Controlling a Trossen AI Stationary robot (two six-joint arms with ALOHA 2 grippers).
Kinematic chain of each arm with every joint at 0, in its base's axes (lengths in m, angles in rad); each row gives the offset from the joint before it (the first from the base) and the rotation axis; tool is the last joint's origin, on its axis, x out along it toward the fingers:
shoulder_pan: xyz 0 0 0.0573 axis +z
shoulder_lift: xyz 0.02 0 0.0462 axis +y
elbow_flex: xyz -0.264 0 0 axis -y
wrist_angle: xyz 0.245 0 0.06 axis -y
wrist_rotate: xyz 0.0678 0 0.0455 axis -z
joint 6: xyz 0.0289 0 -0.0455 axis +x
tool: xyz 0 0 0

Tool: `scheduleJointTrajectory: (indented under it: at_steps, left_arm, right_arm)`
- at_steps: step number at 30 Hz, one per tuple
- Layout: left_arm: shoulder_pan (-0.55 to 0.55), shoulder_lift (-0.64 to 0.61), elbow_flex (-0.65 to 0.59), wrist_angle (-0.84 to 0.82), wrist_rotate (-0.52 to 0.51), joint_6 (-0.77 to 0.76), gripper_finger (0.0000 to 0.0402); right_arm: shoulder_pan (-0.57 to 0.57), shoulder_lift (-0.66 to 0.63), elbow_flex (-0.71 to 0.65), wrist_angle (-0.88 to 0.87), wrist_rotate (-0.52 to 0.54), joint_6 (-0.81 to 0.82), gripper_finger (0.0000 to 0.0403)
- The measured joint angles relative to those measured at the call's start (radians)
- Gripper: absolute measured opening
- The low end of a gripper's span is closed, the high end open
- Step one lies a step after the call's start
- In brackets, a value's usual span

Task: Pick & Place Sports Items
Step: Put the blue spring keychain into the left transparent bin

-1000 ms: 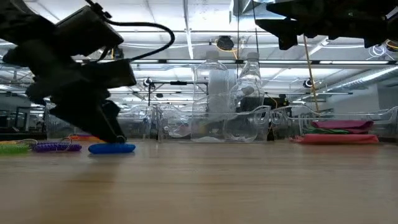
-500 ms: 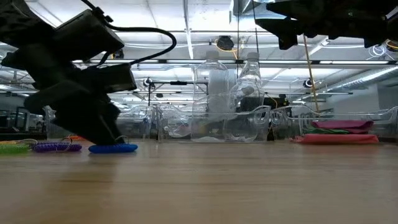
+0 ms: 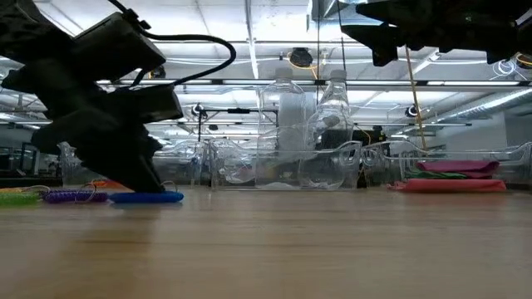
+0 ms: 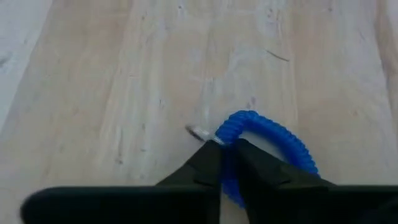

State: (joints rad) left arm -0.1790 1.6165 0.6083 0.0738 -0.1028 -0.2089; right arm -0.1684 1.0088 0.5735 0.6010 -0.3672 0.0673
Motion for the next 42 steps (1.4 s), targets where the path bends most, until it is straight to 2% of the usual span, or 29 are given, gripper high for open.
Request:
scheduleJointTrajectory:
  at_steps: [3,7,12,22,27,35,42]
  left_arm:
    - [0.007,0.0,0.0,0.003,-0.004,0.018,0.0009]
    - [0.026,-0.005,0.014,-0.009,-0.01,0.024,0.0019]
    - [0.037,-0.021,0.086,-0.033,0.007,0.097,0.0007]
    - [0.037,-0.143,0.333,-0.356,-0.005,0.173,0.0017]
    - [0.036,-0.238,0.462,-0.525,-0.017,0.258,0.0005]
    - [0.067,-0.408,0.594,-0.733,-0.177,0.293,0.0018]
    - [0.196,-0.587,0.554,-0.796,-0.338,0.255,0.0005]
  right_arm:
    - [0.0,0.0,0.0,0.0,0.0,0.0,0.0196]
    - [0.0,0.0,0.0,0.0,0.0,0.0,0.0196]
    - [0.0,0.0,0.0,0.0,0.0,0.0,0.0196]
    - [0.0,0.0,0.0,-0.003,0.0,0.0,0.0196]
    - [0.0,0.0,0.0,-0.003,0.0,0.0,0.0196]
    - [0.0,0.0,0.0,-0.004,0.0,0.0,0.0196]
    - [0.0,0.0,0.0,-0.006,0.0,0.0,0.0196]
